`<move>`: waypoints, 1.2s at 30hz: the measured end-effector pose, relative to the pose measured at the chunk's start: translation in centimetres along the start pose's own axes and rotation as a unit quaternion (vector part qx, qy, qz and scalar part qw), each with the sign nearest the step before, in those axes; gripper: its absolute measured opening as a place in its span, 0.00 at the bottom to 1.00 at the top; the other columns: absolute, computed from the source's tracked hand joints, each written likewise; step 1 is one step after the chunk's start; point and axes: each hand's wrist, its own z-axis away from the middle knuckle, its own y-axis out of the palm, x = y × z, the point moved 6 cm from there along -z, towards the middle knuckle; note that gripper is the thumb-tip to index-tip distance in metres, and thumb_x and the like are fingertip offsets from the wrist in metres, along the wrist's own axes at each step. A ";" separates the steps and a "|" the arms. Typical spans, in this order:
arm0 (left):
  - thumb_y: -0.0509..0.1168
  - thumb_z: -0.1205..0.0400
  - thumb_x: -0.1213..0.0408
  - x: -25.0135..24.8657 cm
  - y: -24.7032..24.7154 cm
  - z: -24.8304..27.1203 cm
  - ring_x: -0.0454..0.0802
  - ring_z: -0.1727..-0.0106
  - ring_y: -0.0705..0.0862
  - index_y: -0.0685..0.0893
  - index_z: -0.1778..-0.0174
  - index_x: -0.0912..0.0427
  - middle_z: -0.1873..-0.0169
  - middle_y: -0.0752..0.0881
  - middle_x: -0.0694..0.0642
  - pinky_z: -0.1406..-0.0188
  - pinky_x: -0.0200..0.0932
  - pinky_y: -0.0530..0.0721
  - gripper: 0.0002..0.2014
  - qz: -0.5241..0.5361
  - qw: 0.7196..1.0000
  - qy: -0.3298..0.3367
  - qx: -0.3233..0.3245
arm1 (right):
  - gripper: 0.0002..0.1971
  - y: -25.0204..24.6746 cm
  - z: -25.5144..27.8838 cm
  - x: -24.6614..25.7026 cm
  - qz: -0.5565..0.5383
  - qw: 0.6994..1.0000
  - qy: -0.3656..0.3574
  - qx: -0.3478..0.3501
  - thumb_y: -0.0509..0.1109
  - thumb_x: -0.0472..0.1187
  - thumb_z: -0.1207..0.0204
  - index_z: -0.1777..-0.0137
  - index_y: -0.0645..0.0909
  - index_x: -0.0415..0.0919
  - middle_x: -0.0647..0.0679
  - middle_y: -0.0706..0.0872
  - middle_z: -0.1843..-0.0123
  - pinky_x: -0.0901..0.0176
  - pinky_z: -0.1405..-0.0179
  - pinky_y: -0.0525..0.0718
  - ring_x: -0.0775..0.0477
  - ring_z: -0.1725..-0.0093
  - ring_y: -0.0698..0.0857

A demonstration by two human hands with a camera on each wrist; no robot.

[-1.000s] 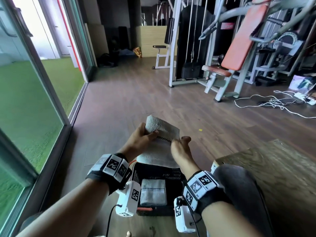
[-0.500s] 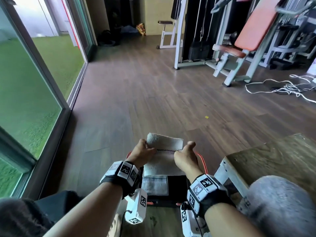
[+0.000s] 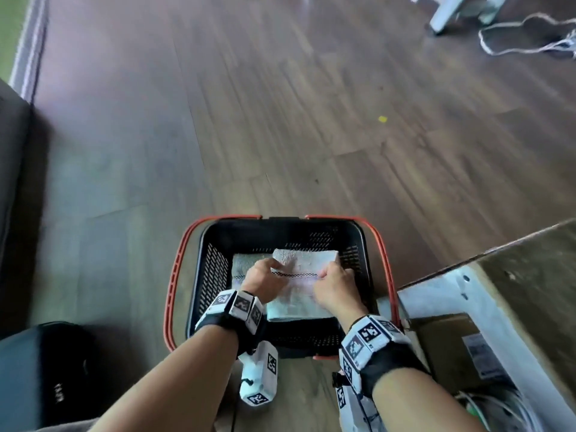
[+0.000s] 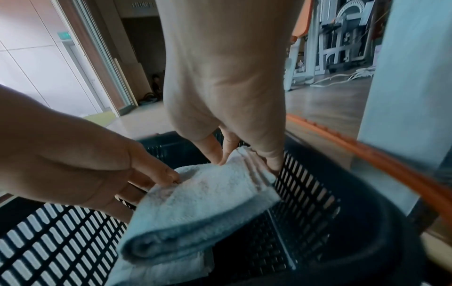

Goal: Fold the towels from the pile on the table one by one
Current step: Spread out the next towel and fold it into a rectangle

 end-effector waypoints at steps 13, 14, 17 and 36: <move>0.72 0.23 0.63 0.8 6.4 -6.9 0.51 0.51 0.86 0.87 0.42 0.62 0.50 0.90 0.57 0.52 0.42 0.83 0.14 -0.036 0.998 0.008 0.043 | 0.26 3.8 -6.4 -2.1 0.050 0.996 0.069 0.009 0.62 0.50 0.23 0.28 0.72 0.37 0.33 0.69 0.29 0.42 0.27 0.71 0.29 0.28 0.72; 0.72 0.23 0.62 0.8 6.5 -7.1 0.52 0.50 0.86 0.88 0.42 0.62 0.50 0.90 0.58 0.51 0.42 0.83 0.14 -0.045 0.998 0.009 0.043 | 0.26 4.0 -6.5 -2.3 0.043 0.996 0.077 0.015 0.62 0.49 0.23 0.27 0.71 0.37 0.33 0.69 0.28 0.42 0.27 0.70 0.29 0.28 0.70; 0.73 0.23 0.60 0.6 6.4 -7.2 0.55 0.44 0.88 0.89 0.43 0.63 0.48 0.91 0.61 0.51 0.40 0.81 0.15 -0.067 0.997 0.016 0.033 | 0.26 4.5 -6.3 -2.3 0.010 0.996 0.092 0.011 0.63 0.47 0.25 0.29 0.69 0.37 0.35 0.62 0.28 0.39 0.23 0.65 0.28 0.27 0.64; 0.72 0.27 0.53 5.9 2.3 -7.1 0.58 0.38 0.83 0.70 0.28 0.30 0.32 0.73 0.55 0.48 0.51 0.88 0.32 -0.390 0.893 -0.028 0.224 | 0.27 11.1 -4.8 -2.0 0.024 0.959 0.005 0.281 0.55 0.44 0.29 0.30 0.79 0.47 0.44 0.84 0.33 0.49 0.35 0.82 0.39 0.38 0.83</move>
